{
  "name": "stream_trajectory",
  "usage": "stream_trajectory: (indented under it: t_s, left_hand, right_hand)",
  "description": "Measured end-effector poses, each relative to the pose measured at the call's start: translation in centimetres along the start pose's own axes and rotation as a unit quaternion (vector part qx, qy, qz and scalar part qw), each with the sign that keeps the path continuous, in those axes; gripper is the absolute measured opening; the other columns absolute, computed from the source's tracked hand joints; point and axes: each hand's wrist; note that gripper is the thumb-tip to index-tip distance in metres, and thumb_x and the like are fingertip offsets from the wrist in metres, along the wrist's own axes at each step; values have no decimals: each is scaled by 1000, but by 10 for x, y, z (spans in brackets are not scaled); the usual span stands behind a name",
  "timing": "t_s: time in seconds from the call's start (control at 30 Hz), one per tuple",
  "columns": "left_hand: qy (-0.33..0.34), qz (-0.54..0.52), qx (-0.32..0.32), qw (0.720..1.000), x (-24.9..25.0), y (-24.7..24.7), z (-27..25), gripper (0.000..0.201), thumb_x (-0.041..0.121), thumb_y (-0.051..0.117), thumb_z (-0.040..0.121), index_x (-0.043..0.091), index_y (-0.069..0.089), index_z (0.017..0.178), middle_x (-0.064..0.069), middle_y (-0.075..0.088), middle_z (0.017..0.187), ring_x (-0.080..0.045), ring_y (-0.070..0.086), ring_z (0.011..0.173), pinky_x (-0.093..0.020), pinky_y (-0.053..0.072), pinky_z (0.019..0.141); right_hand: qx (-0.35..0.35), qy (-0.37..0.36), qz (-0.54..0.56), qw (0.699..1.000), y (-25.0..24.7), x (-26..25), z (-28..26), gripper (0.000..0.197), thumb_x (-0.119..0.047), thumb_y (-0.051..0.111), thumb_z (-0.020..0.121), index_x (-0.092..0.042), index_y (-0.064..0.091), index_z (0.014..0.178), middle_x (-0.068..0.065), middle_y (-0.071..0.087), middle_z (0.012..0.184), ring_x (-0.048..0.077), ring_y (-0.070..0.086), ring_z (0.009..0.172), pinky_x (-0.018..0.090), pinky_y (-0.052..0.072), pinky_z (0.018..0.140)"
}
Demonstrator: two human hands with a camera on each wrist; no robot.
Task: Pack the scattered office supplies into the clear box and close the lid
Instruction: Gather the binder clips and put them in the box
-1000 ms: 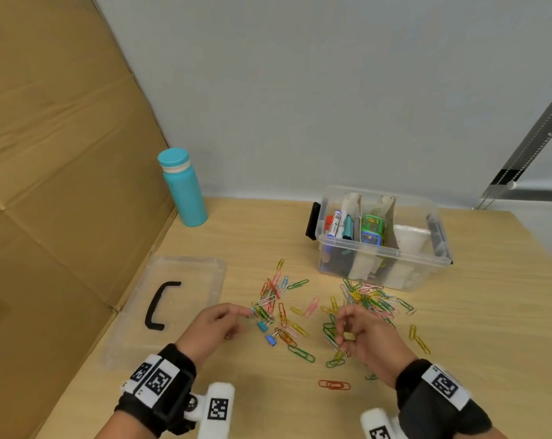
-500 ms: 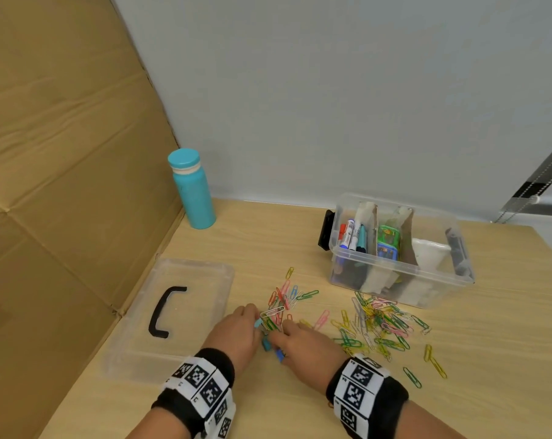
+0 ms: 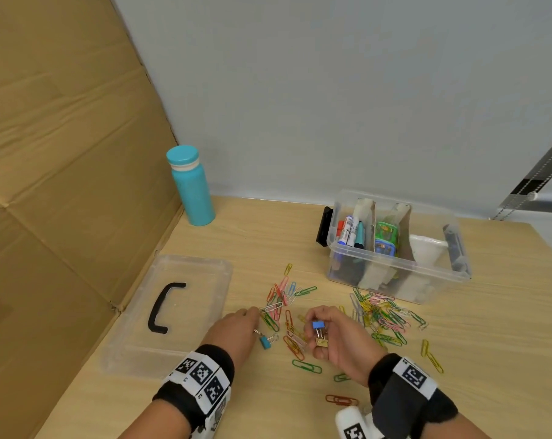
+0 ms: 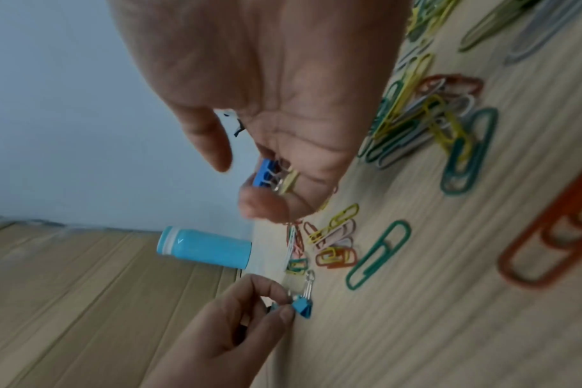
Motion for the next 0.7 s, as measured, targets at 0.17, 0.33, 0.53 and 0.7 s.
stream_trajectory:
  t_s: [0.17, 0.33, 0.53, 0.7]
  left_hand:
    - [-14, 12, -22, 1000, -4, 0, -5, 20, 20, 37, 98, 13, 47, 113, -6, 60, 108, -22, 60, 94, -29, 44, 76]
    - [-28, -88, 29, 995, -13, -10, -23, 14, 28, 38, 98, 16, 45, 100, -1, 61, 86, -19, 61, 78, -31, 47, 71]
    - [-29, -142, 75, 987, -18, -19, -38, 9, 27, 39, 97, 19, 43, 98, 3, 57, 72, -13, 54, 63, -22, 36, 53]
    - [-32, -160, 80, 983, -8, -18, -41, 7, 27, 40, 97, 20, 42, 95, 3, 53, 65, -9, 47, 55, -21, 31, 49]
  right_hand:
    - [27, -87, -464, 881, 25, 6, 7, 14, -16, 43, 96, -22, 56, 93, -7, 51, 64, 8, 43, 52, 23, 39, 52]
    - [-28, -145, -772, 618, 53, 20, 25, 28, -22, 43, 95, -16, 41, 122, 11, 61, 98, 32, 59, 88, 36, 40, 67]
    - [-50, -133, -809, 571, 62, 22, 37, 29, -9, 40, 96, -11, 41, 125, 21, 58, 104, 36, 58, 91, 37, 36, 63]
    - [-18, -116, -732, 672, 49, 3, 10, 22, -23, 41, 98, -9, 41, 116, 14, 61, 99, 27, 58, 83, 35, 41, 67]
Point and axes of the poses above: each hand's wrist, its own z-axis towards the middle knuckle, its own y-axis out of the palm, x = y × z
